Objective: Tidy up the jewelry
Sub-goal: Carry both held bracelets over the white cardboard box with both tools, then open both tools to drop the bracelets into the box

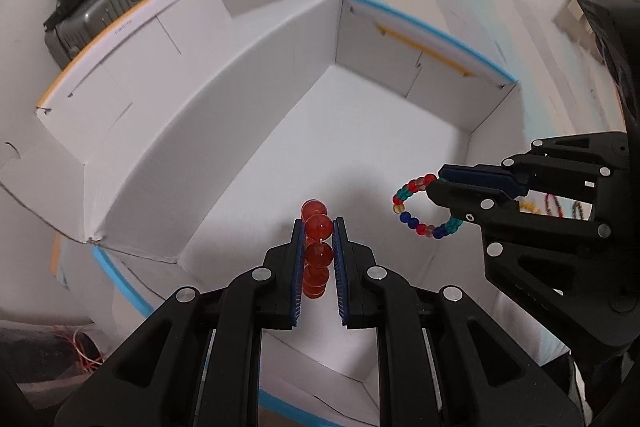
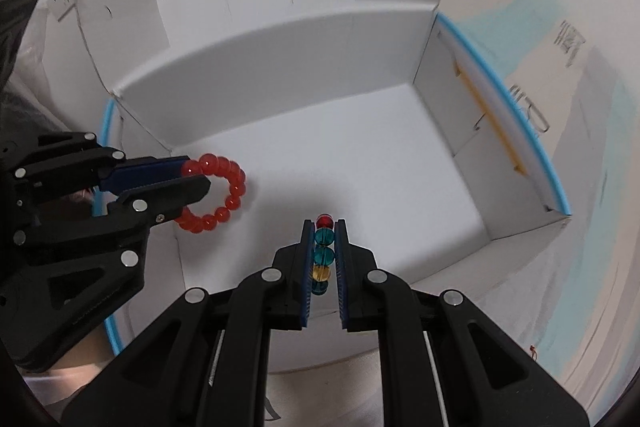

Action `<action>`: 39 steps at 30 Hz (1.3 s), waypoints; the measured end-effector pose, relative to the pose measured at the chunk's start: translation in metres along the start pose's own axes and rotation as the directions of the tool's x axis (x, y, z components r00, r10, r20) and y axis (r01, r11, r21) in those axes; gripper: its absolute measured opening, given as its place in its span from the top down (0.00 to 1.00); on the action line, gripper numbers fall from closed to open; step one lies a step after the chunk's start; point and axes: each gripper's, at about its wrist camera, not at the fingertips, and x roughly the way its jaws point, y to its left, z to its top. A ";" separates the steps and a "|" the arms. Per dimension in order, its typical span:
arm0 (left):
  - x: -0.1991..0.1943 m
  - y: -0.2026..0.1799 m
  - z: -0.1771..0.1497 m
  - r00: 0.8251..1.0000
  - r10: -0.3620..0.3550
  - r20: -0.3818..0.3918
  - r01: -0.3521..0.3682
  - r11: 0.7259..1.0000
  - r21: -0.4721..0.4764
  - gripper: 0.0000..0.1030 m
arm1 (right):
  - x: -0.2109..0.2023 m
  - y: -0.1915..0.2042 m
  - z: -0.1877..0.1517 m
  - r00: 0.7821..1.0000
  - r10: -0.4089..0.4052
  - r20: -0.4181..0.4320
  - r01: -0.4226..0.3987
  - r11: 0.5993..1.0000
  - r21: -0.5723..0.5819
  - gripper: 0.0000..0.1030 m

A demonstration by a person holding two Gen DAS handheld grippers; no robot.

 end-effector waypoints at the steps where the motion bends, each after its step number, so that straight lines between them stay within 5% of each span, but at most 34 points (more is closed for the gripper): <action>1: 0.006 0.001 0.000 1.000 0.005 -0.021 -0.005 1.000 0.004 0.88 | 0.005 0.000 0.000 1.000 -0.001 -0.014 0.001 1.000 -0.002 0.91; 10: 0.039 0.006 -0.003 0.992 0.025 -0.126 -0.023 1.000 0.016 0.88 | 0.038 0.003 -0.002 0.992 -0.032 -0.125 0.031 0.999 -0.015 0.91; 17: 0.039 0.011 -0.004 0.993 0.040 -0.109 -0.039 0.999 0.007 0.85 | 0.037 0.006 -0.006 0.992 -0.042 -0.116 0.042 0.999 -0.006 0.89; 20: 0.033 0.013 -0.001 0.995 0.060 -0.075 -0.061 0.998 -0.015 0.51 | 0.034 0.006 -0.009 0.994 -0.025 -0.103 0.025 1.000 0.000 0.73; 27: 0.003 0.012 0.004 0.996 0.087 0.021 -0.086 0.996 -0.037 0.30 | 0.009 0.009 -0.017 0.999 -0.028 -0.028 0.028 1.000 0.005 0.44; 32: -0.021 0.005 0.005 0.989 0.114 0.099 -0.110 0.993 -0.048 0.17 | -0.013 0.005 -0.021 0.998 -0.044 0.035 0.044 0.999 0.010 0.32; 39: -0.055 -0.013 0.005 0.973 0.129 0.190 -0.120 0.991 -0.055 0.11 | -0.049 -0.008 -0.026 0.989 -0.070 0.128 0.066 0.997 0.036 0.24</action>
